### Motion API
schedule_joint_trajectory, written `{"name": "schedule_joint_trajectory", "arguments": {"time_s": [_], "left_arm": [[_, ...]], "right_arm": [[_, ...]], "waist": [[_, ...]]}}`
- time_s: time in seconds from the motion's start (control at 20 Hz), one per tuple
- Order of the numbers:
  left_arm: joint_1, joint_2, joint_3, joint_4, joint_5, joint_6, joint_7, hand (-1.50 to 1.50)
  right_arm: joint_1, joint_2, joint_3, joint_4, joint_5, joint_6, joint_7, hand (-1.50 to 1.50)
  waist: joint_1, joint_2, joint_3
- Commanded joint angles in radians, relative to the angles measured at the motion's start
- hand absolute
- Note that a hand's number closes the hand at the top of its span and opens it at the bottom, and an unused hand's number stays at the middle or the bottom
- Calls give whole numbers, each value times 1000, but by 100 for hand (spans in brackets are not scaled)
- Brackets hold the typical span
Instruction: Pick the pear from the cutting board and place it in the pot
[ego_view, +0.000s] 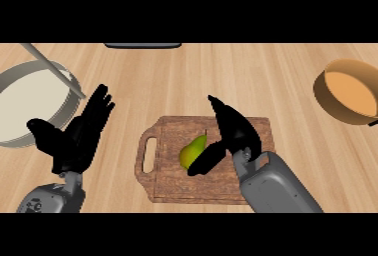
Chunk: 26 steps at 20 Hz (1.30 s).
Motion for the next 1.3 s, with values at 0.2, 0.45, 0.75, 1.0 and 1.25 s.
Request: {"name": "schedule_joint_trajectory", "arguments": {"time_s": [0.2, 0.45, 0.75, 1.0, 1.25], "left_arm": [[37, -26, 8, 1, -29, -22, -23, 0], [21, -1, 40, -78, 5, -42, 61, 0], [-3, -37, 48, -1, -27, -54, 16, 0], [36, -31, 48, -87, -46, -58, 80, 0], [51, -13, 112, -42, 3, -120, 24, 0]], "right_arm": [[-40, 55, -5, 72, 6, 58, 107, -150], [-100, 56, -29, 222, -15, 83, 72, -150], [-14, 56, 40, 242, 27, 52, 32, -150], [-63, 56, 56, 332, -12, 20, 5, -150], [-11, 56, 99, 310, 10, -105, -192, 150]], "waist": [[0, -1, 0], [8, 0, 0], [-1, 0, 0], [6, 0, 1], [6, 0, 0]]}}
